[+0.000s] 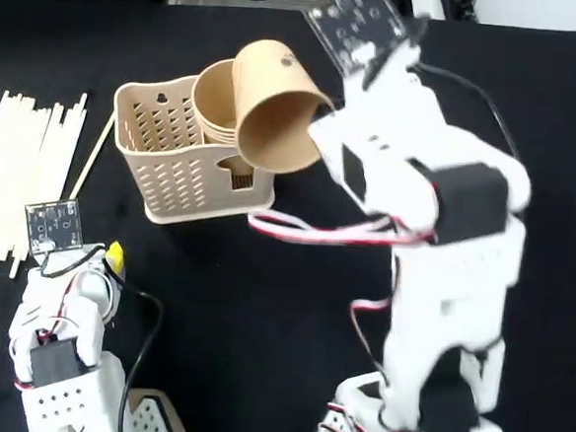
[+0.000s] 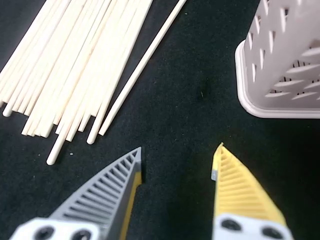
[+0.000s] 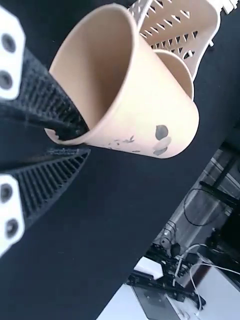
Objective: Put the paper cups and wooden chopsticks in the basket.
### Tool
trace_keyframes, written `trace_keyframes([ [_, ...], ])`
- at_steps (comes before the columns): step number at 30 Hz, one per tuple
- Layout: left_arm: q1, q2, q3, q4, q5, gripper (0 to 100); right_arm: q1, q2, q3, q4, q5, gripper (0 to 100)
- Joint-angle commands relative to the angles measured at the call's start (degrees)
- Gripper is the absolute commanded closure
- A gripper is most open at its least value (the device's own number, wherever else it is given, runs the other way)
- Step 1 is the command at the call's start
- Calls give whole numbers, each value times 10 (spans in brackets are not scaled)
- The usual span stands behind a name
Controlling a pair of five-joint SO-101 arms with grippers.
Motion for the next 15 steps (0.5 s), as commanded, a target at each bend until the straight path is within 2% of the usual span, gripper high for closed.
trace_keyframes([
  [1, 5, -3, -2, -8, -3, 770, -9, 35, -59, 10, -6, 987],
  [9, 5, -3, -2, -8, -3, 770, -14, 76, -81, 11, -6, 987],
  [15, 5, -3, -2, -8, -3, 770, -63, 80, -93, 19, -13, 987],
])
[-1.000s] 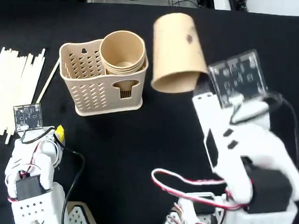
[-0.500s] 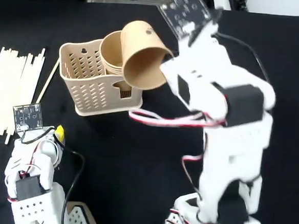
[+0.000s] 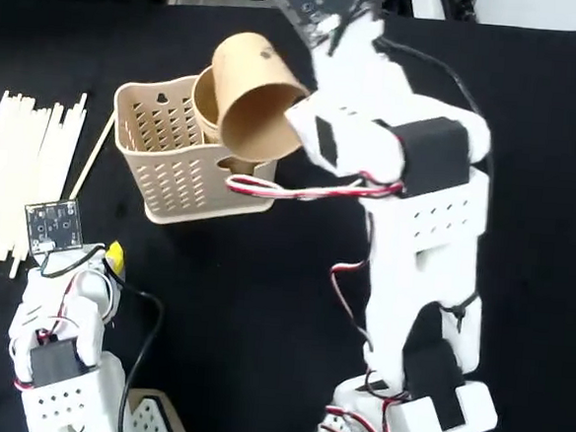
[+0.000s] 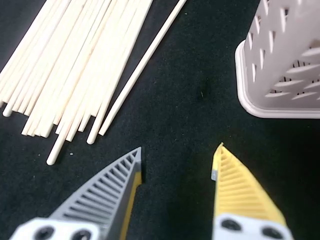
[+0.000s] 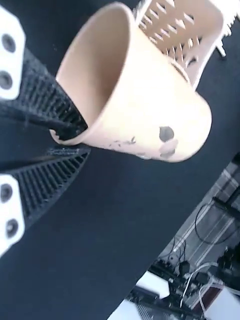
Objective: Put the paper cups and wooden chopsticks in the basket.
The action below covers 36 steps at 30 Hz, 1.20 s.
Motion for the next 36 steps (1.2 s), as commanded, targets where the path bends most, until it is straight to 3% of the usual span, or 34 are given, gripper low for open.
trace_keyframes([
  [1, 5, -3, -2, -8, -3, 770, -24, 3, -40, 0, -24, 987],
  [18, 5, -3, -2, -8, -3, 770, -23, 3, -40, -14, -70, 982],
  [25, 5, -3, -2, -8, -3, 770, -25, 3, -41, -36, -69, 791],
  [36, 5, -3, -2, -8, -3, 770, -26, 9, -31, -156, -70, 786],
])
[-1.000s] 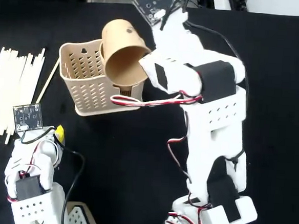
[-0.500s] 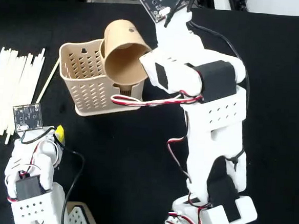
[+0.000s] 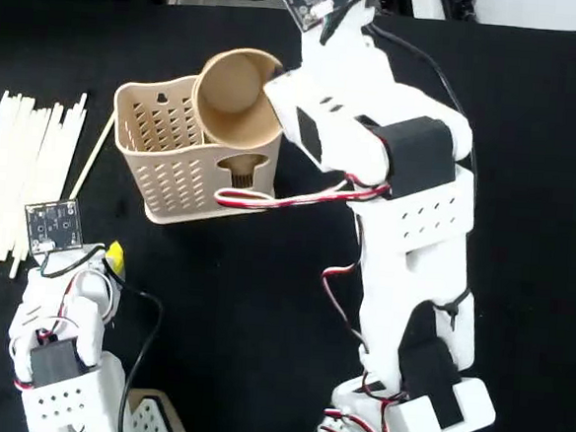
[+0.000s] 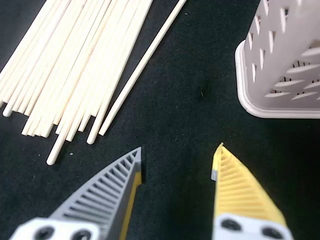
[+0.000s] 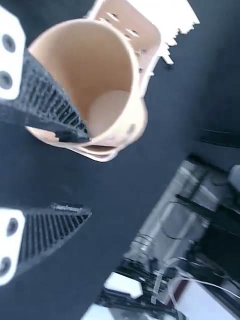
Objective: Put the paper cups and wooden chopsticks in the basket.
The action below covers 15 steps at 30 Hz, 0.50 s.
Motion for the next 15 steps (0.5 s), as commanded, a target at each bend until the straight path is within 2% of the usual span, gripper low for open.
trace_keyframes([
  [1, 5, -3, -2, -8, -3, 770, -11, 12, -31, -47, -4, 786],
  [15, 6, -3, -2, -8, -3, 770, -67, 86, -34, -175, -28, 787],
])
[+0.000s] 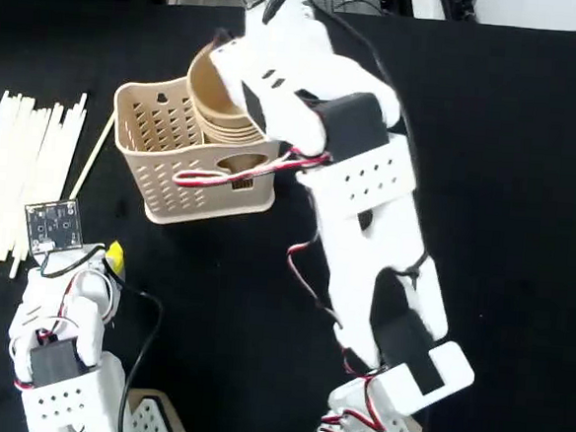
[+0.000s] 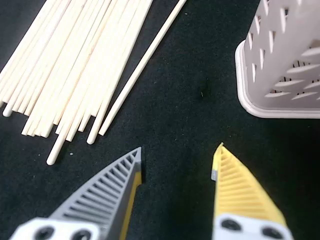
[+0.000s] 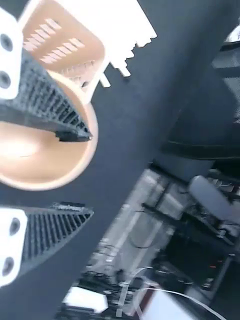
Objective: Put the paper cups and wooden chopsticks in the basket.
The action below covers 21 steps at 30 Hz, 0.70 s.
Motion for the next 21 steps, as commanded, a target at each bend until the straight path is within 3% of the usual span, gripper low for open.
trace_keyframes([
  [1, 6, -3, -2, -8, -3, 770, -11, -5, -34, -20, -5, 787],
  [6, 6, -3, -2, -5, -3, 770, -17, -19, -50, 35, -4, 787],
  [14, 0, -3, -3, -3, -3, 770, 113, -82, -83, 152, -4, 798],
  [20, 0, -3, -3, -3, -3, 770, 217, -88, -52, 229, -4, 989],
  [21, 0, -3, -3, -3, -3, 770, 231, -87, -34, 236, -4, 984],
])
